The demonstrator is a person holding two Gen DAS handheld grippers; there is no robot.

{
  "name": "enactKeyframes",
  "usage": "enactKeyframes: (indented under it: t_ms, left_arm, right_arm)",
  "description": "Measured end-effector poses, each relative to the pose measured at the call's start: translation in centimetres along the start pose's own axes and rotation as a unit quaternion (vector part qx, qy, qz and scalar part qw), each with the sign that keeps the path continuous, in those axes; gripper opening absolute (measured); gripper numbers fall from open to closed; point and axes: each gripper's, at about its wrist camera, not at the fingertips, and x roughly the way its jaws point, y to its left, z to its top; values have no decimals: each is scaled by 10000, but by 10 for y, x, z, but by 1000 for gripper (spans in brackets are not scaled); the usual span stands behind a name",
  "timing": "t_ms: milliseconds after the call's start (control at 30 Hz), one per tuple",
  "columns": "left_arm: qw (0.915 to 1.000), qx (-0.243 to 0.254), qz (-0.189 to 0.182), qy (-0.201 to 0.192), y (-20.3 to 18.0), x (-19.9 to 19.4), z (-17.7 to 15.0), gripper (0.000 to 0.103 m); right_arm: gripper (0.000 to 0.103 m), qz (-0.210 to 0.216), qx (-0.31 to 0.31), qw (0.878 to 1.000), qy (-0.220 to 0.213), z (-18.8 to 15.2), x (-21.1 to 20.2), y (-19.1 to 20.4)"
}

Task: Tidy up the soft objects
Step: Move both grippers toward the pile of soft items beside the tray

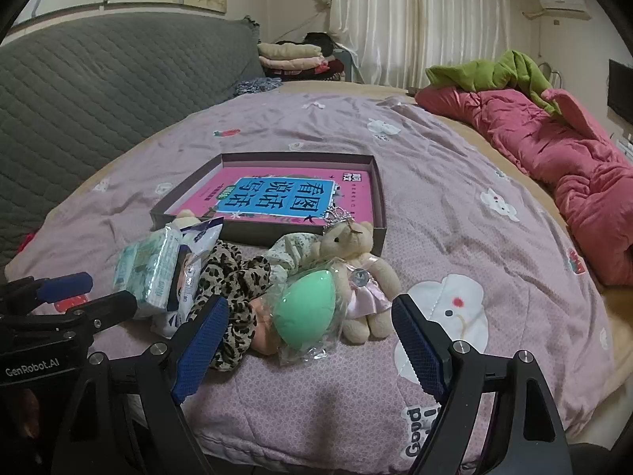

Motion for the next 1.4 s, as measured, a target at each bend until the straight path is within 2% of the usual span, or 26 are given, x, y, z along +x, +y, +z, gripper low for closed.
enactKeyframes:
  t_ms: [1200, 1400]
  left_arm:
    - [9999, -100, -69, 1, 2, 1, 3, 75]
    - [9996, -153, -246, 73, 3, 5, 3, 75]
  right_arm:
    - [85, -12, -28, 10000, 4, 0, -2, 0]
    - [85, -11, -12, 10000, 3, 0, -2, 0]
